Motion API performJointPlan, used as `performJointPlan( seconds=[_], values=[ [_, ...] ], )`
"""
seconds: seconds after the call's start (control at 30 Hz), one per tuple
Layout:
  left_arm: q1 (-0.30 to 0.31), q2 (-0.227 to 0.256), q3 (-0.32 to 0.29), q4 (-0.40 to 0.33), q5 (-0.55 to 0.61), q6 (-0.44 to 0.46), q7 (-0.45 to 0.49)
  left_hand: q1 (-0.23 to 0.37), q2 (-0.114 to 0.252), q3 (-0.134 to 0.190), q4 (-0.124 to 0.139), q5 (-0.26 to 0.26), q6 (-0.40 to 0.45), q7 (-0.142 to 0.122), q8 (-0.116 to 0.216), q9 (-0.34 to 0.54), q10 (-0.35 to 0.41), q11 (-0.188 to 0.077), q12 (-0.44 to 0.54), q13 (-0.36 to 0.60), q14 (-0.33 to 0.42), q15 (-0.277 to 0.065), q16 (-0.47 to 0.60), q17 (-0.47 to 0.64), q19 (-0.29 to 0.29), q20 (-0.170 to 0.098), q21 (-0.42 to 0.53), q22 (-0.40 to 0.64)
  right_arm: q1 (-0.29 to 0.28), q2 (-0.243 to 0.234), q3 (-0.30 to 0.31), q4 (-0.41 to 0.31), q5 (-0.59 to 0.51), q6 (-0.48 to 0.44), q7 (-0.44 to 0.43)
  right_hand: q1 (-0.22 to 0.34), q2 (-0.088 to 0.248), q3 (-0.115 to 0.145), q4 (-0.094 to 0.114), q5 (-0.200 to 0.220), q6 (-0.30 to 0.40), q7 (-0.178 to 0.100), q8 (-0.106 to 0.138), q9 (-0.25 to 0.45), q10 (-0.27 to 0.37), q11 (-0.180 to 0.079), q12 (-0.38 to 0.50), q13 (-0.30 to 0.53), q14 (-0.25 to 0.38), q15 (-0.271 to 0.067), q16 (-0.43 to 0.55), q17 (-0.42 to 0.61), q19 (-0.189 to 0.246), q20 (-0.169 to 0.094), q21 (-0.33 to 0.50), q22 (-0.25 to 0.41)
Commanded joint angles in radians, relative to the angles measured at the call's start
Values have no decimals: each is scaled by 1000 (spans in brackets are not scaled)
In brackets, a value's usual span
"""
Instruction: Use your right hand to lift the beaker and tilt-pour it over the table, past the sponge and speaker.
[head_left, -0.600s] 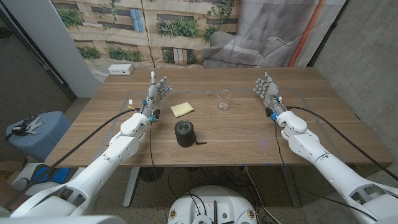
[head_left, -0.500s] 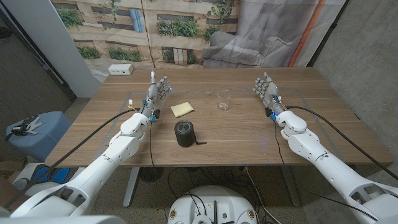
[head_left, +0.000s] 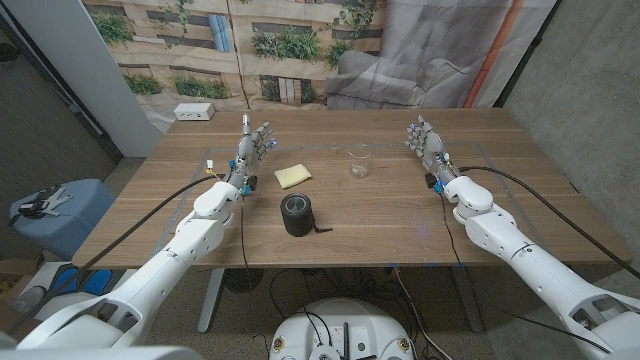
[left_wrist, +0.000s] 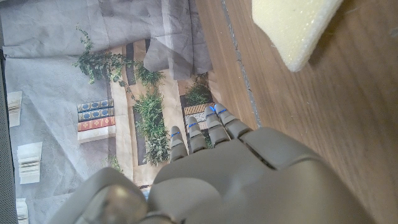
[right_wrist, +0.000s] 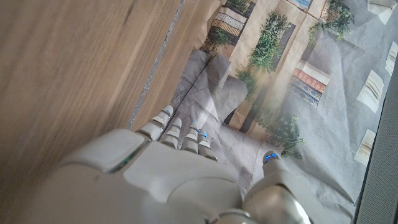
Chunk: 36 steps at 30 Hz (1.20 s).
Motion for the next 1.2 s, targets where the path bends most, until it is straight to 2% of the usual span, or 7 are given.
performJointPlan(
  seconds=[0.03, 0.27, 0.37, 0.5, 0.73, 1.03, 1.2],
  values=[
    [0, 0, 0, 1, 0, 0, 0, 1, 18, -10, 0, 4, -2, -9, 3, 3, 10, 1, 6, 2, 8, -3, 4, 5, 9, -7, 4, 3, 20, -44, -50, -2, -140, 35, -5, 30, -5, 5, -21, 6, -18, -3, 0, 1, -9, -5, 0, 3, -5, -2, -7, -6, -9, 0, 8, 1],
    [0, 0, 0, 0, 0, 0, 0, 1, 18, -10, 0, 4, -1, -9, 3, 3, 9, 0, 6, 2, 10, -3, 5, 5, 9, -7, 4, 3, 38, -63, -71, 19, -215, 75, -1, 65, -23, 10, -58, 6, -48, -10, -1, 2, -19, -12, -1, 3, -12, -5, -12, -18, -14, -7, 10, 1],
    [0, 0, 0, 0, 0, 0, 0, 1, 18, -10, 0, 4, -1, -9, 3, 3, 9, 0, 6, 2, 9, -3, 5, 5, 9, -7, 4, 3, 48, -67, -82, 44, -271, 123, -14, 80, -32, 11, -73, 5, -60, -8, -1, 2, -22, -15, -1, 3, -14, -7, -14, -23, -14, -9, 11, 1],
    [0, 0, 0, 0, 0, 0, 0, 1, 19, -11, 0, 4, -1, -9, 3, 3, 9, 0, 6, 2, 9, -3, 5, 5, 9, -7, 4, 3, 61, -76, -94, 57, -315, 146, -12, 108, -47, 14, -103, 4, -82, -5, 0, 2, -33, -19, -3, 4, -15, -8, -15, -31, -16, -11, 11, 1],
    [0, 0, 0, 0, 0, 0, 0, 1, 19, -11, 0, 4, 0, -9, 4, 3, 9, 1, 6, 2, 9, -3, 5, 5, 9, -8, 4, 3, 119, -80, -132, 117, -384, 211, 37, 145, -60, 21, -137, 3, -113, -1, 0, 4, -53, -22, -5, 5, -24, -5, -19, -40, -19, -14, 11, 0],
    [0, 0, 0, 0, 0, 0, 0, 1, 19, -11, 0, 4, -1, -8, 3, 3, 10, 0, 6, 2, 9, -2, 5, 5, 9, -7, 4, 3, 187, -69, -178, 203, -477, 317, 70, 182, -73, 27, -169, 1, -127, 12, 6, 6, -57, -32, -1, 8, -19, 0, -15, -47, -12, -8, 15, 0],
    [0, 0, 0, 1, 0, 0, 0, 1, 19, -12, 0, 4, -1, -8, 3, 3, 9, 0, 6, 2, 9, -4, 5, 5, 9, -7, 4, 3, 203, -66, -192, 220, -513, 336, 71, 202, -78, 32, -182, 3, -136, 19, 7, 7, -56, -35, 2, 9, -16, -3, -14, -51, -8, -8, 16, 0]
  ],
)
